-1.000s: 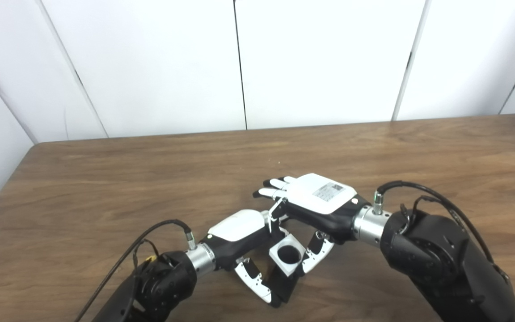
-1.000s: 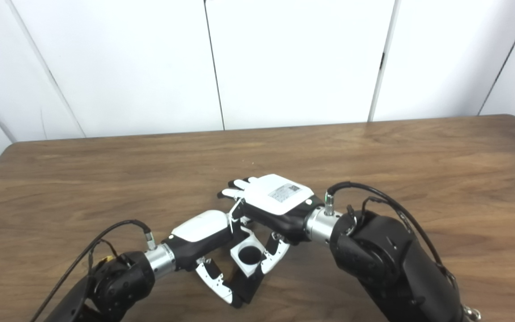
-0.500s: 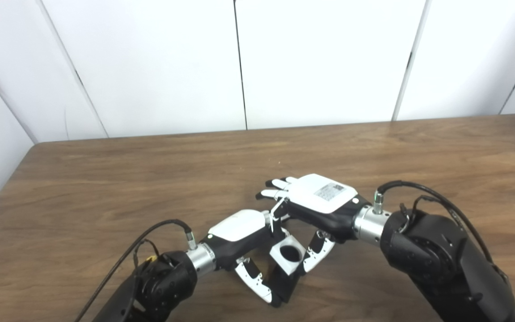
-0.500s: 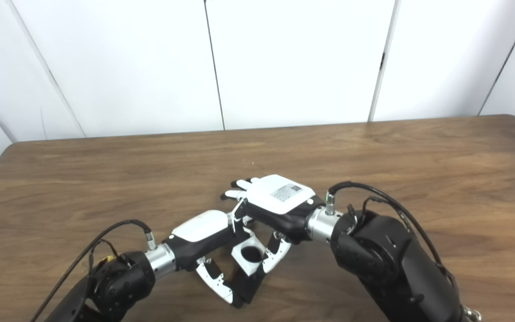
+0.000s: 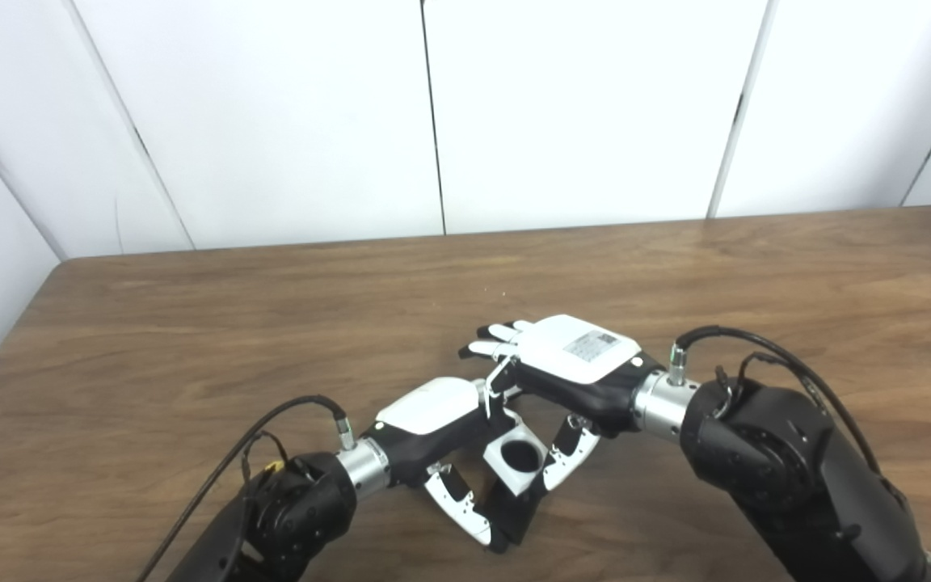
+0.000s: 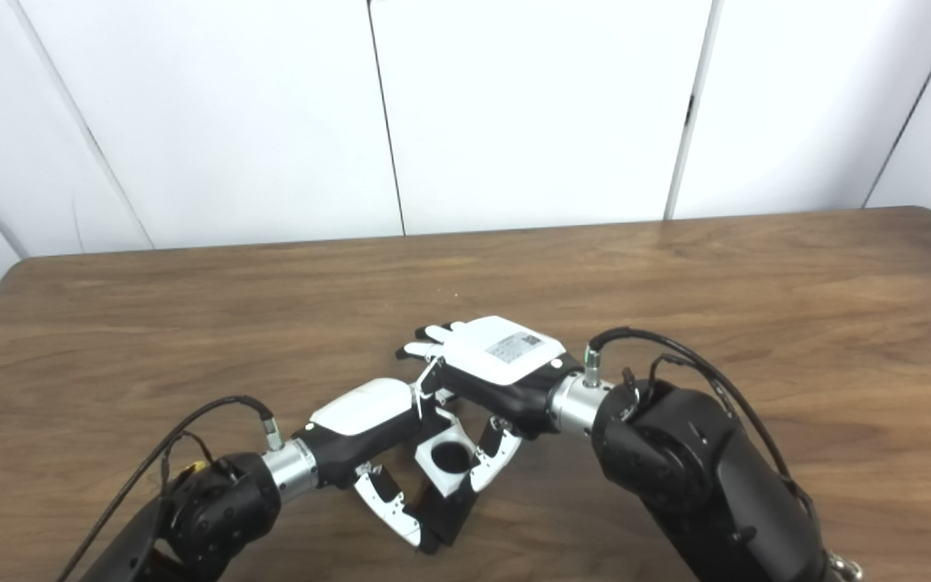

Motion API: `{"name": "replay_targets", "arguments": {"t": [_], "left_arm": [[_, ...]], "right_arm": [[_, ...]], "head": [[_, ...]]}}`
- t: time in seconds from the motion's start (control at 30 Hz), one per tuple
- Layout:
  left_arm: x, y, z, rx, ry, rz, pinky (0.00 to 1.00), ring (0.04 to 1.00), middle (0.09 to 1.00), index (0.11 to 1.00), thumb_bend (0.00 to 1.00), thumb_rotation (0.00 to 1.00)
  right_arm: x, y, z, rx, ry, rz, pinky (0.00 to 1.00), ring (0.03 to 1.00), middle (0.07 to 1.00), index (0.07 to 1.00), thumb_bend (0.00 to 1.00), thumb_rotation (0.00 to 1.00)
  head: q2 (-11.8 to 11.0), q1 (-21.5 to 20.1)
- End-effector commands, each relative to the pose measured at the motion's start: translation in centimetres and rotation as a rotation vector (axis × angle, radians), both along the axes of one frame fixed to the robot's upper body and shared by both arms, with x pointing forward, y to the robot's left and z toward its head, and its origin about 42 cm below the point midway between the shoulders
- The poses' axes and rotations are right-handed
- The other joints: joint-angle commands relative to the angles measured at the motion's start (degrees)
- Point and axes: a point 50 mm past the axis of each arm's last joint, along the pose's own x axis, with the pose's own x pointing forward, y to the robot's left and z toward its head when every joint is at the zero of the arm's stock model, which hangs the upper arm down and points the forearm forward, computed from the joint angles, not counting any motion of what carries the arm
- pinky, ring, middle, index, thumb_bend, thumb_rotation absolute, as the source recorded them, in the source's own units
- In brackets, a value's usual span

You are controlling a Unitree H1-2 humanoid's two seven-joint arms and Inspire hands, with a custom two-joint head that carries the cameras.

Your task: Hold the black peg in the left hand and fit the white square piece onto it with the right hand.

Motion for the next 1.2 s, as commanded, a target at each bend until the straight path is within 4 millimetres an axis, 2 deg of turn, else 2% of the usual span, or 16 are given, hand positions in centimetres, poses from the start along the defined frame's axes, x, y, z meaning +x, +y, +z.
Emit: {"name": "replay_targets", "arguments": {"t": [0.0,0.43,0.5,0.57,0.63,0.77,1.17], "left_arm": [[0.5,0.0,-0.1,0.058,-0.010,0.003,1.00,1.000,1.000,0.571,0.92,0.27],[0.8,-0.3,0.0,0.058,-0.023,0.006,1.00,1.000,1.000,0.562,0.92,0.28],[0.8,-0.4,0.0,0.057,-0.019,0.007,1.00,1.000,1.000,0.566,0.92,0.28],[0.8,-0.4,-0.1,0.053,-0.016,0.008,1.00,1.000,1.000,0.568,0.92,0.28],[0.8,-0.3,-0.1,0.049,-0.015,0.008,1.00,1.000,0.998,0.566,0.92,0.28],[0.7,-0.2,-0.2,0.047,-0.011,0.010,1.00,1.000,0.987,0.562,0.93,0.28],[1.0,0.3,-0.9,0.055,0.017,0.039,1.00,1.000,1.000,0.548,0.92,0.26]], "right_arm": [[0.3,0.7,1.7,0.018,-0.084,0.029,1.00,1.000,0.952,0.492,0.52,0.14],[-0.4,0.8,1.8,-0.028,-0.100,0.044,1.00,1.000,0.936,0.493,0.53,0.14],[-0.2,0.6,1.9,-0.030,-0.089,0.031,1.00,1.000,0.942,0.634,0.84,0.20],[-0.1,0.4,1.9,-0.035,-0.078,0.019,1.00,1.000,0.951,0.691,0.93,0.25],[0.0,0.2,2.1,-0.040,-0.068,0.006,1.00,1.000,0.962,0.728,0.98,0.31],[0.2,-0.1,2.6,-0.045,-0.044,-0.016,1.00,1.000,0.983,0.771,1.00,0.36],[0.2,-0.9,4.3,0.027,-0.044,-0.032,1.00,1.000,0.989,0.783,1.00,0.38]], "head": [[0.05,0.03],[-0.12,0.01],[-0.13,0.21],[-0.18,0.12],[-0.22,0.09],[-0.22,0.09],[-0.26,-0.23]]}}
